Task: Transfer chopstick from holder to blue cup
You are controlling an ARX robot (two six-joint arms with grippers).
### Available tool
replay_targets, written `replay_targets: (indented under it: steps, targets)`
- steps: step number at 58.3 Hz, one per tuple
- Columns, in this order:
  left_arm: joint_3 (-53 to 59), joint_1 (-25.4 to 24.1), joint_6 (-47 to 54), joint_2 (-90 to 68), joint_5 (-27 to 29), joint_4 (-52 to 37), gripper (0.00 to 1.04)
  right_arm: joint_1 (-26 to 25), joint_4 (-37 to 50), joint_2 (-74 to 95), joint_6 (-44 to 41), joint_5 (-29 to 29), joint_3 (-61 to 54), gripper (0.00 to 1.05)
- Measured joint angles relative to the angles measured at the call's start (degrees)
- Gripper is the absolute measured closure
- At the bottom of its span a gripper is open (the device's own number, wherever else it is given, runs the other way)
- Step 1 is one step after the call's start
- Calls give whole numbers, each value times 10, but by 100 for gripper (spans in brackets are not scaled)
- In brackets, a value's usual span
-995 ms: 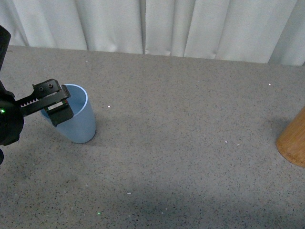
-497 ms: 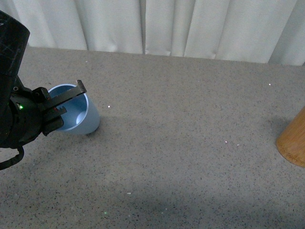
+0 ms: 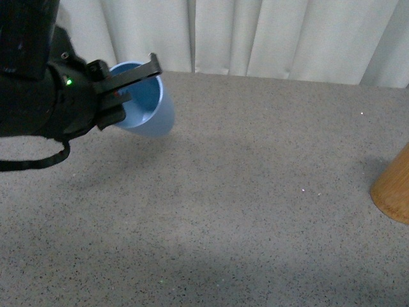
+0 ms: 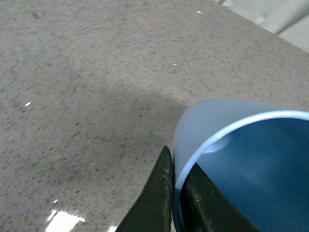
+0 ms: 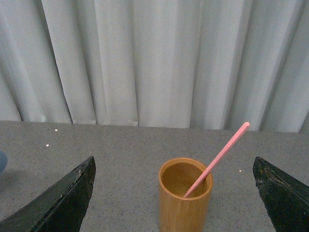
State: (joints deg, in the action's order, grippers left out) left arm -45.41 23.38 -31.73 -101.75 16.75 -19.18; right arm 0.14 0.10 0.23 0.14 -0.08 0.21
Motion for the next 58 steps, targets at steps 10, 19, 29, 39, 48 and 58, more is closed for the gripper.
replay_targets:
  steps: [10,19,29,39,48,58]
  targets:
    - [-54,14,56,-41,-37,32,101,0,0,0,0,0,0,10]
    - [-87,28,100,-72,-65,66,101,0,0,0,0,0,0,10]
    - [-115,46,137,-90,-78,95,101,0,0,0,0,0,0,10]
    - [-123,59,159,-100,-83,112,101,0,0,0,0,0,0,10]
    - [-124,69,183,-110,-82,124,101,0,0,0,0,0,0,10]
    - [-131,77,200,-114,-80,131,101,0,0,0,0,0,0,10]
